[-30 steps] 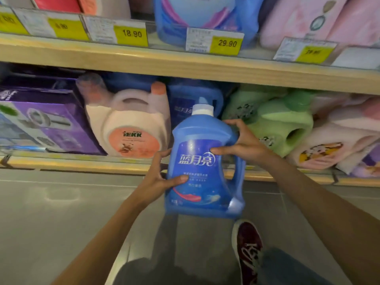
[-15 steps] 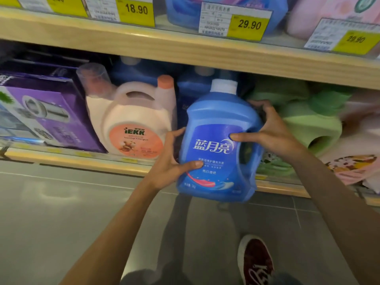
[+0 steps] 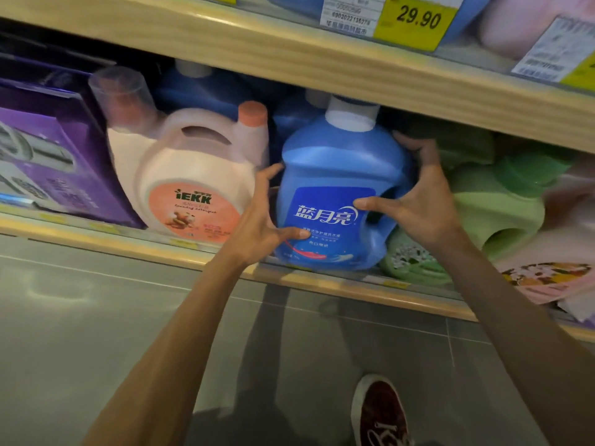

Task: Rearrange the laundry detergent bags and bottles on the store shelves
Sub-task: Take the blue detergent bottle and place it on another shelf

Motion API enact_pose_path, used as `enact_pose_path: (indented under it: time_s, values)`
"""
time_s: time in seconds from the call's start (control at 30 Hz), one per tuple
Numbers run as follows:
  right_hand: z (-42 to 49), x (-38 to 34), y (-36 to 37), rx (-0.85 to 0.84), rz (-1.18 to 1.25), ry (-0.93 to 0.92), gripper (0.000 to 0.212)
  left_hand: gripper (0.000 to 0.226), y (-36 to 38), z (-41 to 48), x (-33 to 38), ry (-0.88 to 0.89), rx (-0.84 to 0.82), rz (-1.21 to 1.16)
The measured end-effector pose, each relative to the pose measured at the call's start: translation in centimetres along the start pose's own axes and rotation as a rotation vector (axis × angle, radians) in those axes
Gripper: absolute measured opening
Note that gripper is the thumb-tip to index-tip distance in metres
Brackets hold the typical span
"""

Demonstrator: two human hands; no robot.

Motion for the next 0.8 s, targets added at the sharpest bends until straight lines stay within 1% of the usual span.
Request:
enact_pose_path:
  time_s: [0.13, 0.3, 0.4, 0.5, 0.67, 0.8]
  values:
    - [-1.1, 0.8, 0.1, 0.058, -0.056, -0.001, 0.094, 0.104, 0.1, 0.7, -0.6, -0.009, 0.022, 0.039]
    - [-3.3, 2.6, 0.7, 0.101, -0.113, 0.002, 0.093, 0.115, 0.4, 1.2, -1.2, -0.017, 0.031, 0.188]
    - [-4.5, 3.3, 1.4, 0.134, -0.155, 0.006, 0.092, 0.116, 0.9, 1.2, -1.5, -0.008, 0.016, 0.303]
    - [-4.7, 3.4, 2.0, 0.112, -0.184, -0.006, 0.093, 0.117, 0.8, 1.0, -2.2, 0.005, 0.024, 0.382]
    - [-4.4, 3.4, 2.2, 0.102, -0.241, 0.019, 0.091, 0.114, 0.8, 1.4, -2.9, 0.009, -0.034, 0.396]
    - [-3.4, 3.7, 2.5, 0.061, -0.24, 0.077, 0.096, 0.104, 0.9, 1.7, -3.0, -0.003, -0.056, 0.375]
Point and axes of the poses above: each hand's wrist, its own z-axis towards the middle knuckle, its own y-axis out of the palm, x = y × z, the point moved 8 cm from there along z, towards the middle knuckle, and after that the axes turned 2 degrees about -z, right-handed, at the moved point
